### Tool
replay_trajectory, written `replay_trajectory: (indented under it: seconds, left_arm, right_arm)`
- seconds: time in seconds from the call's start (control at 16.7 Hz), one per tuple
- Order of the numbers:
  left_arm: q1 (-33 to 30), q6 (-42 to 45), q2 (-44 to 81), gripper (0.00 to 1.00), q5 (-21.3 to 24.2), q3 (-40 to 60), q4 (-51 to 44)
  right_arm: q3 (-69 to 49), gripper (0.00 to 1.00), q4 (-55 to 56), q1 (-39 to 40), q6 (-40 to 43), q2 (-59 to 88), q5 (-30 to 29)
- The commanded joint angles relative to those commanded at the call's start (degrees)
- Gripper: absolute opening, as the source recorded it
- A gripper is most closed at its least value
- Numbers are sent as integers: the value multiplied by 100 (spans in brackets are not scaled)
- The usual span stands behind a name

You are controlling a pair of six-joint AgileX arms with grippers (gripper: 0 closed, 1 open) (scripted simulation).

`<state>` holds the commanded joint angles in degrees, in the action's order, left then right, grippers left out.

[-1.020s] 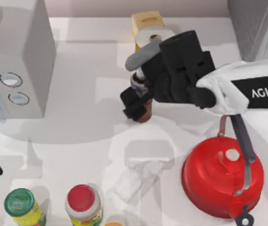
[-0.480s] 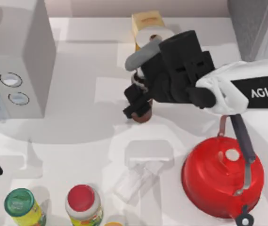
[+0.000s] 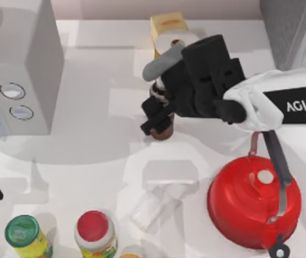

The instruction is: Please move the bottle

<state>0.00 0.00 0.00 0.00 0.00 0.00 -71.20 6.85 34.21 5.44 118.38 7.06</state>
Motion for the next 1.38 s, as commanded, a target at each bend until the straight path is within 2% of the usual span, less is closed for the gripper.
replay_trajectory:
  seconds: [0.24, 0.84, 1.38]
  left_arm:
    - [0, 0, 0, 100, 0, 0, 0]
    - [0, 0, 0, 100, 0, 0, 0]
    - [0, 0, 0, 100, 0, 0, 0]
  right_arm:
    - [278, 0, -156, -416, -119, -401, -186]
    - [2655, 0, -766, -2897, -763, -3473, -1040]
    - [2760, 0, -572, -3026, -814, -3381, -1102]
